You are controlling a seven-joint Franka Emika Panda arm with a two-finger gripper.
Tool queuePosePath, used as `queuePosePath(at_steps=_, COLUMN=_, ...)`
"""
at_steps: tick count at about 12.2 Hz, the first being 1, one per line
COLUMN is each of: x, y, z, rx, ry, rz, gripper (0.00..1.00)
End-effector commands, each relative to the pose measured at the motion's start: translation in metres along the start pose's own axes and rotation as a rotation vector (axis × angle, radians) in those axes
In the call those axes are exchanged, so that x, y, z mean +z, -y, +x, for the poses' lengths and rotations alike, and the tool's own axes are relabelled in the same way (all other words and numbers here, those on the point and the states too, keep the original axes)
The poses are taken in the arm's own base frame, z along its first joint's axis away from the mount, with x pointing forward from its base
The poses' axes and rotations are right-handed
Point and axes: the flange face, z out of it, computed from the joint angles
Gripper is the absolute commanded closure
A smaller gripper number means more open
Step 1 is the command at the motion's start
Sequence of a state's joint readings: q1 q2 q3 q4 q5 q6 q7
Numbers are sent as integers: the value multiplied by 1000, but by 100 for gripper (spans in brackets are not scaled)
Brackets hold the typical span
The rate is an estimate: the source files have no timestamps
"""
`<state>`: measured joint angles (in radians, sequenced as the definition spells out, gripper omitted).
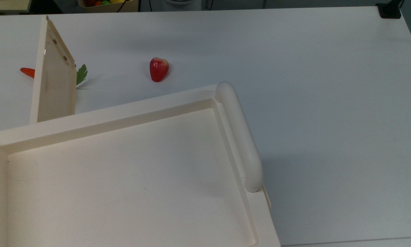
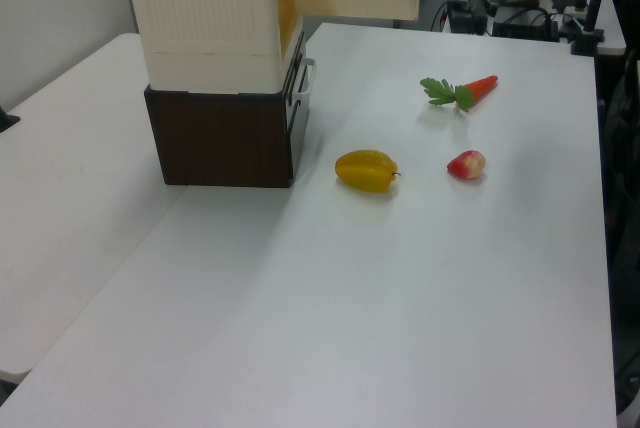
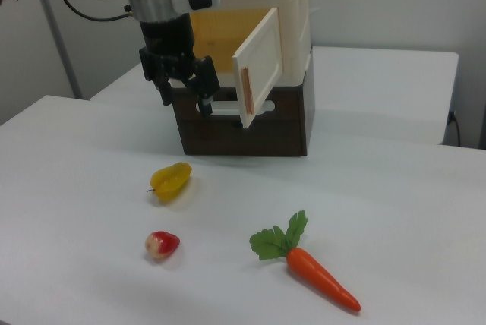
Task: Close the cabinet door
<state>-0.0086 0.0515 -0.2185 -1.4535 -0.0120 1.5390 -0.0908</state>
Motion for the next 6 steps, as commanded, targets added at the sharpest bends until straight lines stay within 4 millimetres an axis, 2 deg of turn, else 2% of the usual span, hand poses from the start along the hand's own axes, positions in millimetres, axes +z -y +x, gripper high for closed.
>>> queuePosePath(at_steps=1, x=-6, y=-5, z=-14, rx=-9, ry=-17, rz=-11, gripper=0)
queuePosePath(at_steps=4, x=-8, y=-11, z=-14, rx=3, ry=-23, rz=2, gripper=0)
queuePosePath(at_steps=6, x=-8, y=-7, z=-13, rx=-3, ry=-31, rz=2, gripper=0)
